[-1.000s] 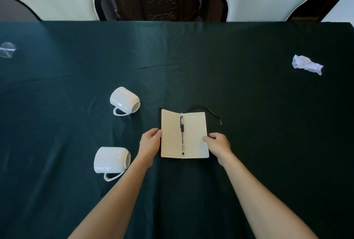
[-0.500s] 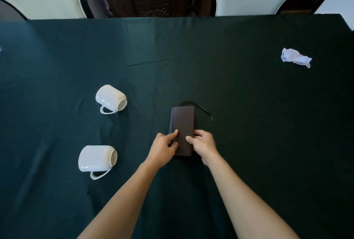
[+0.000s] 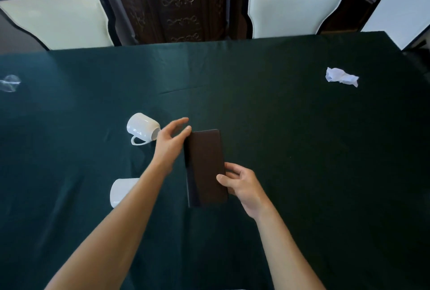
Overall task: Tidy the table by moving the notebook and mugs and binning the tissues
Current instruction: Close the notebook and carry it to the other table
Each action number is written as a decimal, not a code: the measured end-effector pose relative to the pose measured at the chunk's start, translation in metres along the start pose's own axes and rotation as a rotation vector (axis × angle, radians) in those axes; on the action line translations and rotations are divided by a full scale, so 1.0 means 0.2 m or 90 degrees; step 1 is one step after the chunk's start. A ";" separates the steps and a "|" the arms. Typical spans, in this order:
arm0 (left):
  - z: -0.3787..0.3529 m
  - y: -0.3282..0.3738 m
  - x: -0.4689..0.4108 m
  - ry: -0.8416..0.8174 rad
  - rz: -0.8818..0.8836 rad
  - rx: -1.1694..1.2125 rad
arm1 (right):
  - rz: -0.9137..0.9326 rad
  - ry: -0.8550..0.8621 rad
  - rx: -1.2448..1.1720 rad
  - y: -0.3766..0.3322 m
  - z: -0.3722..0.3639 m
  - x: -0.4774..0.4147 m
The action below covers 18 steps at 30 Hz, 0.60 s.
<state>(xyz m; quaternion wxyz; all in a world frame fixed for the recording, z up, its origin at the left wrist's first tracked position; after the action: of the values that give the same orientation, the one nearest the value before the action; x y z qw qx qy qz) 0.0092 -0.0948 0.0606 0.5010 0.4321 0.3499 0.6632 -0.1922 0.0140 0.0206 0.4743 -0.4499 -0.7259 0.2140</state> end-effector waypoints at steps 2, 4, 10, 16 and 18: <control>0.05 0.10 0.03 -0.058 -0.012 0.073 | 0.038 -0.020 -0.029 -0.03 -0.08 0.10; 0.06 0.17 0.10 -0.141 -0.005 0.135 | 0.082 -0.025 -0.047 -0.06 -0.16 0.21; 0.15 0.26 0.44 -0.211 -0.002 0.233 | 0.236 0.061 -0.061 -0.02 -0.35 0.56; 0.20 0.19 0.88 -0.377 -0.040 0.313 | 0.371 0.175 -0.125 0.11 -0.44 0.96; 0.20 0.16 1.03 -0.434 -0.039 0.293 | 0.415 0.219 -0.153 0.18 -0.44 1.10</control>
<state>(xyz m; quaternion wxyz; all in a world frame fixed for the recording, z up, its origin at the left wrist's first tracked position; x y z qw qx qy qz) 0.0083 0.0974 0.1499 0.4981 0.7170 0.3159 0.3714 -0.1296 0.2096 0.1433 0.4401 -0.7384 -0.4749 0.1885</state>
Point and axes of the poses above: each hand's wrist, its own x-axis away from the middle knuckle, its own z-axis out of the back of the hand, y = z × x, the point moved 6 cm from there along -x, towards the middle knuckle, and after that the axes turned 14 degrees about -x, right-handed, at the moved point
